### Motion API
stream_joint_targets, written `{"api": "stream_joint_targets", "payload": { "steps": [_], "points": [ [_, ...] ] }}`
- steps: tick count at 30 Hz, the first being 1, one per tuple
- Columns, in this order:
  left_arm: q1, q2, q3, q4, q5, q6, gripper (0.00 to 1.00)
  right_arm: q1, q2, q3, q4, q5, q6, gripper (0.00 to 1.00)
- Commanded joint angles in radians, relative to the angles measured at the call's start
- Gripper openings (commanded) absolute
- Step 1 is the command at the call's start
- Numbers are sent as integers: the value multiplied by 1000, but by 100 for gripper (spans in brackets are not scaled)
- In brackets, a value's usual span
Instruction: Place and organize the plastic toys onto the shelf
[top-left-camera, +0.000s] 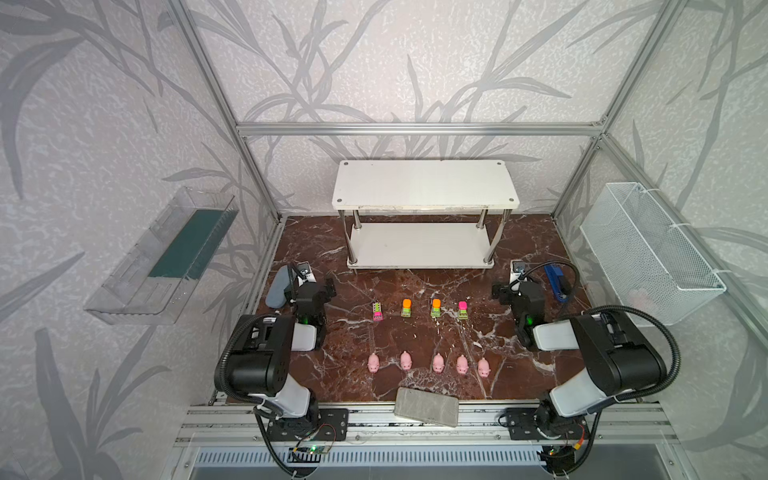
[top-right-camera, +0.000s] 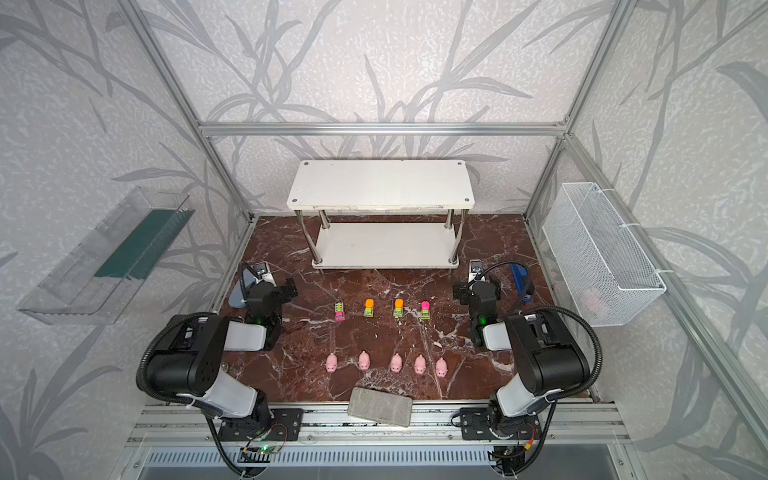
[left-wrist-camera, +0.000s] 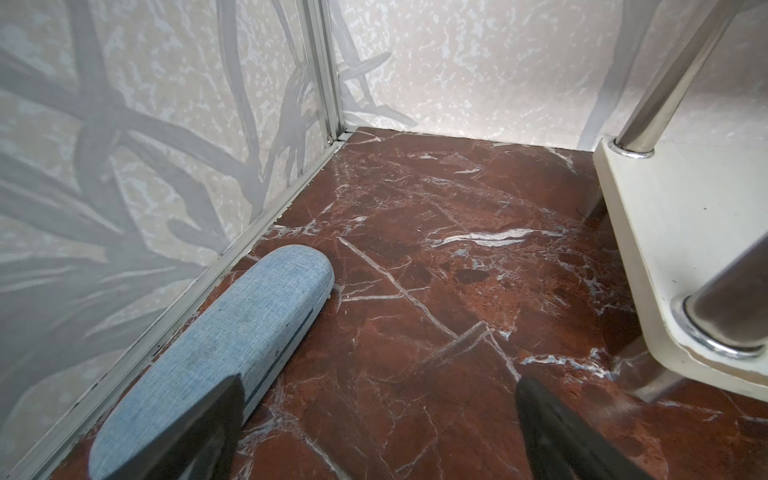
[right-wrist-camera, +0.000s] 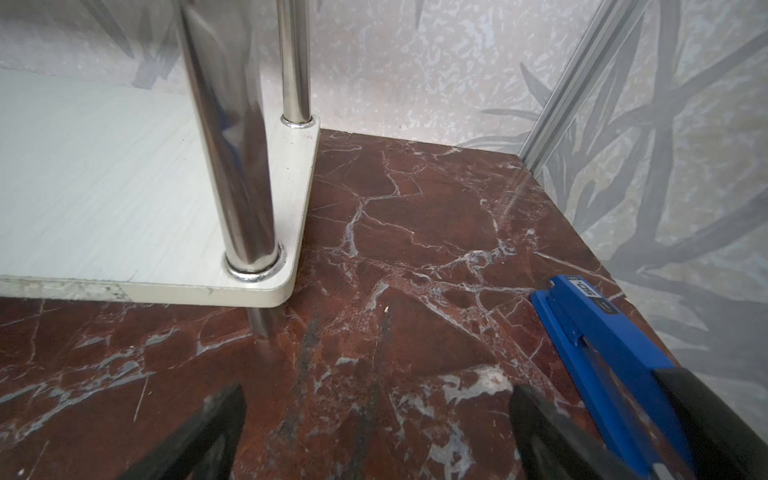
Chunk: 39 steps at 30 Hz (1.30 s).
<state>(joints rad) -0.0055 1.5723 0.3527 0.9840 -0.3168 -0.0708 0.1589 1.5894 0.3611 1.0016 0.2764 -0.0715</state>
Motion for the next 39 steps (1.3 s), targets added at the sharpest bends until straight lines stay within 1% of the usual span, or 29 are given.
{"api": "stream_joint_targets", "payload": {
  "steps": [1,36,39],
  "points": [
    [1,2,4,16,-11,3,100,1,8,-6,34,17,10,99],
    [1,3,6,14,-13,3,100,1,8,-5,34,17,9,99],
    [1,4,4,13,-13,3,98,1,6,-9,40,17,10,99]
  ]
}}
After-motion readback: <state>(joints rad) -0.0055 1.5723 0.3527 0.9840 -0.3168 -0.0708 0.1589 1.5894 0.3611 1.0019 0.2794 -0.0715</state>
